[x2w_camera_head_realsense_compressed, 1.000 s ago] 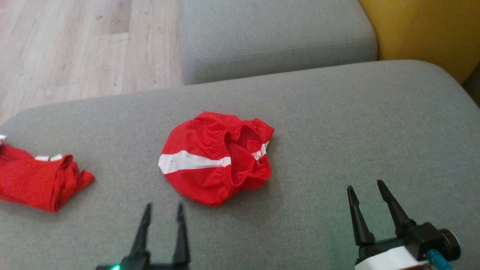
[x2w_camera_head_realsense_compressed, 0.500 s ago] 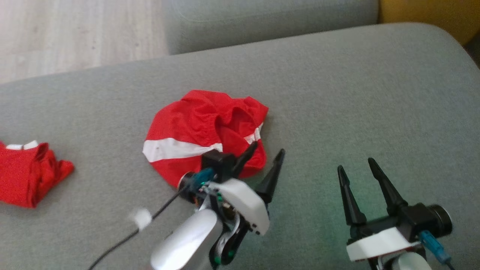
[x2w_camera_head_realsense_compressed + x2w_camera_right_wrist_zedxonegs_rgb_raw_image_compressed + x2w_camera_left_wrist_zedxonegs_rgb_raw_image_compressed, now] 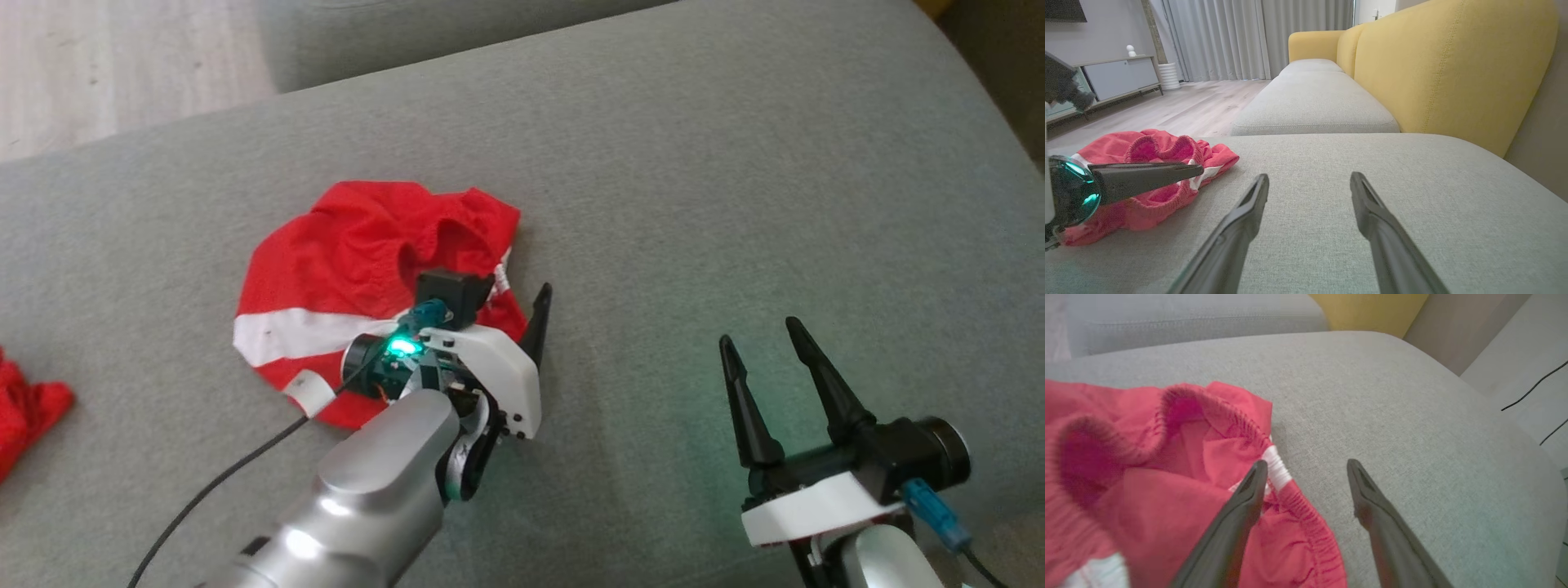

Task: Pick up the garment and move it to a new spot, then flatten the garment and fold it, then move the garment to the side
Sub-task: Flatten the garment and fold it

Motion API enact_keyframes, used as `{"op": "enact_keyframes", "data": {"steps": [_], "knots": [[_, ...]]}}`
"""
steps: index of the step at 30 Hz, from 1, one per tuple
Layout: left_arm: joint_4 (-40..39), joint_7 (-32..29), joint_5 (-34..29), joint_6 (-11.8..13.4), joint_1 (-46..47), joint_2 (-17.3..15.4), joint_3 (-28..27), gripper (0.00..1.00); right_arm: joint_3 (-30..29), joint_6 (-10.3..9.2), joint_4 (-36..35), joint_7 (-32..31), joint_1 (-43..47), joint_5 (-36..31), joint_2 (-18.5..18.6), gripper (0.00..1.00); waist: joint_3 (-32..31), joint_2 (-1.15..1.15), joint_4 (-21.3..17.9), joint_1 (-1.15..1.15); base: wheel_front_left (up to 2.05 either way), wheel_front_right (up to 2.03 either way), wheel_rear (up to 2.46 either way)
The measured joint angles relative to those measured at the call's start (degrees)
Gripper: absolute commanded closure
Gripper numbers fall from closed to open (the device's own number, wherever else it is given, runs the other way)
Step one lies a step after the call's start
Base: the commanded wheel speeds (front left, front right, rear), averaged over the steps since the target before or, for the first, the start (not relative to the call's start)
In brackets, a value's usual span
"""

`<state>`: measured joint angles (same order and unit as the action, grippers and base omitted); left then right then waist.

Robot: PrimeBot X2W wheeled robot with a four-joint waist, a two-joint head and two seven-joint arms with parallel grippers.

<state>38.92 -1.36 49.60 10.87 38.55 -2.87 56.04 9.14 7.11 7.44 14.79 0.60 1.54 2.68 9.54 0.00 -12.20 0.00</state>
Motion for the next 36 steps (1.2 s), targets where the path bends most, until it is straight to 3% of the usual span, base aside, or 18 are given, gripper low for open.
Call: {"op": "enact_keyframes", "data": {"steps": [3,4,5,6,7,11,19,23,24,25,26,36], "knots": [[2.47,1.03,2.43,0.34,0.81,0.04,1.21,0.0,0.24,0.0,0.0,0.0,-0.03,0.48,0.0,0.0,0.07,0.0,-1.12,0.0,0.0,0.0,0.0],[2.47,1.03,2.43,0.34,0.81,0.04,1.21,0.52,0.24,0.0,0.0,0.0,-0.03,0.48,0.0,0.0,0.07,0.0,-1.12,0.0,0.0,0.0,0.0],[3.33,1.71,2.93,0.76,1.14,0.08,1.53,0.63,0.35,0.0,-0.02,0.0,-0.04,0.48,0.0,0.0,0.06,0.0,-1.48,0.0,0.0,0.0,0.0],[4.01,2.34,3.3,1.01,1.44,0.08,1.78,0.85,0.36,0.0,-0.09,0.0,-0.05,0.48,0.0,0.0,0.05,0.0,-1.79,0.0,0.0,0.0,0.0],[4.76,2.86,3.71,1.25,1.8,0.08,2.1,1.0,0.36,0.0,-0.15,0.0,-0.05,0.48,0.0,0.0,0.03,0.0,-2.06,0.0,0.0,0.0,0.0],[7.66,2.96,5.71,0.7,2.98,0.1,4.01,1.0,0.55,0.0,-0.19,0.0,-0.04,0.48,0.0,0.0,-0.33,0.0,-2.73,0.0,0.0,0.0,0.0],[9.85,4.33,7.51,-5.2,5.48,0.13,7.95,1.0,0.85,0.0,0.15,0.0,0.13,0.49,0.0,0.0,-3.17,0.0,-3.21,0.0,0.0,0.0,0.0],[9.64,4.97,9.58,-5.38,8.15,0.19,8.27,1.0,1.25,0.0,0.42,0.0,0.87,1.08,0.0,0.0,-5.77,0.0,-3.71,-0.01,0.0,0.0,0.0],[10.16,4.97,9.95,-3.79,8.05,0.36,9.03,1.0,1.31,0.0,0.48,0.0,2.25,1.08,0.0,0.0,-6.97,0.0,-3.98,-0.02,0.0,0.0,0.0],[10.68,4.98,10.11,-2.54,7.85,0.55,9.09,0.61,1.3,0.0,0.52,0.0,2.96,1.08,0.0,0.0,-7.37,0.0,-4.07,-0.02,0.0,0.0,0.0],[10.99,4.86,10.77,-1.58,7.63,0.63,9.29,0.0,1.3,0.0,0.54,0.0,3.43,1.08,0.0,0.0,-7.63,0.0,-4.1,-0.02,0.0,0.0,0.0],[11.58,-0.33,16.38,2.08,5.51,0.56,12.76,0.0,0.58,0.0,0.49,0.0,2.65,0.98,0.0,0.0,-4.98,0.0,-2.75,-0.01,0.0,0.0,0.0]]}}
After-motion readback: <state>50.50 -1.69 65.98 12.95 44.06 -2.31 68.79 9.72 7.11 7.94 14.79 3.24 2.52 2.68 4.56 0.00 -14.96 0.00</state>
